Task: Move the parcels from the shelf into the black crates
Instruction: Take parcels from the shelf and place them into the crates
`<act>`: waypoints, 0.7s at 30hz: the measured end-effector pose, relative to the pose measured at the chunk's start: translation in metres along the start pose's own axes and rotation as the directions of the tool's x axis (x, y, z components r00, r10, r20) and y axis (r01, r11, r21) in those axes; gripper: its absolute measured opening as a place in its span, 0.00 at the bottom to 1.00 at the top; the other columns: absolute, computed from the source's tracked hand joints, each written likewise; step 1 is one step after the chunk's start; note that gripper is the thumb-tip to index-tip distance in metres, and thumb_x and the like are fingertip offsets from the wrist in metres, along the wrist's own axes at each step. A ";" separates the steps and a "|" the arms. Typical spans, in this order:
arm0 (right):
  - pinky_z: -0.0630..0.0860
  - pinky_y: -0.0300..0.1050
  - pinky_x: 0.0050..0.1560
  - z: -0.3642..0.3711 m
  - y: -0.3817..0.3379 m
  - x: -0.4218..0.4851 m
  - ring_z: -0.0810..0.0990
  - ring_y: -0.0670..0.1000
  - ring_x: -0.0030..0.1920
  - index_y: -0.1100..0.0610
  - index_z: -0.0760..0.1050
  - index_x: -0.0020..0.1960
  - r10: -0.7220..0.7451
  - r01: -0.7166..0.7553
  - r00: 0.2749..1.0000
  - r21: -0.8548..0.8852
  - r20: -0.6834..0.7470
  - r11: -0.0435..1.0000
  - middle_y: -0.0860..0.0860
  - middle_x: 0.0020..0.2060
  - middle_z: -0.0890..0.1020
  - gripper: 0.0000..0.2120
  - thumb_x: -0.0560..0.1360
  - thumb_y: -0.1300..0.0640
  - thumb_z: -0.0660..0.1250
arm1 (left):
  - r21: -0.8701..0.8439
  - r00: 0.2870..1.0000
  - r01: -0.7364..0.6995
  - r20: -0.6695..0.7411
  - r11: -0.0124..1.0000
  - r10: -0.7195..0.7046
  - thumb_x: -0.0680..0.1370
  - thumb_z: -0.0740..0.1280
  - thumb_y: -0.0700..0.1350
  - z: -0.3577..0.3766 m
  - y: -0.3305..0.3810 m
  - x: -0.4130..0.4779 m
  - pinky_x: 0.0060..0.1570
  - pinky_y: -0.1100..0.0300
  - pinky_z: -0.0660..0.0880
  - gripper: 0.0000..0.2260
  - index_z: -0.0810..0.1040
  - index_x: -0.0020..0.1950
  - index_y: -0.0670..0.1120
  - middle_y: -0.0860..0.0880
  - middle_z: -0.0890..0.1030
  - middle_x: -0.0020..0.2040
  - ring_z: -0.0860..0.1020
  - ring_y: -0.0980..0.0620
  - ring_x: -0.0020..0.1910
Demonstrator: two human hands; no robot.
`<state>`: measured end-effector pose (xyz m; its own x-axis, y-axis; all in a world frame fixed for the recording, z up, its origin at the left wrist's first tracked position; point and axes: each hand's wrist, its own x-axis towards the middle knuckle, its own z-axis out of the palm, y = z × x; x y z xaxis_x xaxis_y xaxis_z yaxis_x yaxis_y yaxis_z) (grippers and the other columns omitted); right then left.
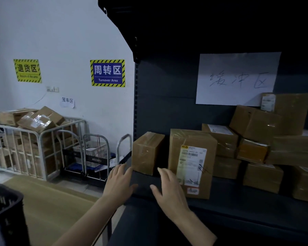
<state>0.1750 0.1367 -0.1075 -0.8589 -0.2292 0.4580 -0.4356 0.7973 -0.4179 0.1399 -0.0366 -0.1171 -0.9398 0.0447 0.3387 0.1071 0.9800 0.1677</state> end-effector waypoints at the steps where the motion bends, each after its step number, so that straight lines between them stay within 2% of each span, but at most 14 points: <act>1: 0.56 0.37 0.70 0.005 -0.003 0.007 0.58 0.45 0.72 0.53 0.53 0.75 0.020 -0.020 1.000 0.011 0.009 1.000 0.47 0.73 0.60 0.27 0.80 0.48 0.56 | 0.002 1.000 -0.002 0.002 1.000 0.002 0.76 0.63 0.55 0.000 -0.007 0.006 0.74 0.52 0.51 0.29 0.58 0.74 0.48 0.45 0.58 0.75 0.53 0.45 0.76; 9: 0.61 0.43 0.71 0.043 -0.013 0.067 0.58 0.49 0.73 0.54 0.47 0.76 0.282 -0.277 0.959 0.113 -0.027 0.954 0.50 0.75 0.55 0.31 0.80 0.47 0.55 | -0.075 0.995 -0.098 -0.014 0.992 0.097 0.76 0.63 0.56 0.010 -0.049 0.064 0.72 0.55 0.56 0.31 0.57 0.75 0.48 0.49 0.60 0.74 0.57 0.48 0.74; 12: 0.61 0.43 0.70 0.047 -0.010 0.091 0.59 0.50 0.73 0.55 0.47 0.76 0.381 -0.366 0.923 0.172 -0.061 0.915 0.52 0.75 0.55 0.31 0.80 0.46 0.55 | -0.248 0.990 -0.132 0.015 0.960 0.140 0.76 0.64 0.55 0.015 -0.046 0.090 0.71 0.56 0.58 0.31 0.57 0.75 0.46 0.48 0.62 0.73 0.59 0.48 0.73; 15: 0.62 0.43 0.69 0.050 -0.006 0.111 0.61 0.51 0.72 0.57 0.49 0.76 0.462 -0.428 0.884 0.276 -0.071 0.861 0.54 0.74 0.59 0.30 0.80 0.45 0.54 | -0.567 0.991 -0.053 0.073 0.822 0.114 0.76 0.64 0.56 0.019 -0.042 0.115 0.68 0.54 0.64 0.29 0.61 0.73 0.45 0.47 0.68 0.70 0.65 0.48 0.70; 17: 0.63 0.43 0.67 0.053 -0.002 0.121 0.64 0.52 0.71 0.57 0.51 0.76 0.522 -0.472 0.851 0.353 -0.055 0.807 0.54 0.72 0.61 0.30 0.80 0.45 0.54 | -0.745 0.988 -0.007 0.098 0.667 0.120 0.76 0.64 0.53 0.022 -0.039 0.127 0.59 0.59 0.72 0.20 0.69 0.66 0.48 0.50 0.76 0.61 0.72 0.50 0.64; 19: 0.65 0.44 0.66 0.056 0.001 0.127 0.68 0.52 0.68 0.57 0.56 0.75 0.557 -0.494 0.830 0.417 -0.036 0.763 0.54 0.70 0.67 0.28 0.79 0.44 0.54 | -0.836 0.984 0.019 0.114 0.549 0.139 0.78 0.64 0.49 0.023 -0.035 0.131 0.48 0.67 0.72 0.08 0.70 0.55 0.55 0.56 0.78 0.51 0.76 0.51 0.57; 21: 0.68 0.44 0.65 0.059 -0.001 0.128 0.72 0.51 0.64 0.56 0.62 0.72 0.564 -0.490 0.826 0.474 -0.017 0.732 0.53 0.66 0.73 0.25 0.79 0.45 0.54 | -0.876 0.982 0.021 0.108 0.481 0.153 0.78 0.62 0.48 0.021 -0.031 0.129 0.49 0.64 0.72 0.06 0.69 0.54 0.57 0.57 0.77 0.49 0.77 0.52 0.55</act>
<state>0.0493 0.0737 -0.0947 -0.9501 0.2700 0.1561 -0.0258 0.4308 -0.9021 0.0086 -0.0576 -0.0979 -0.9417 0.2151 0.2586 0.3160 0.3024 0.8993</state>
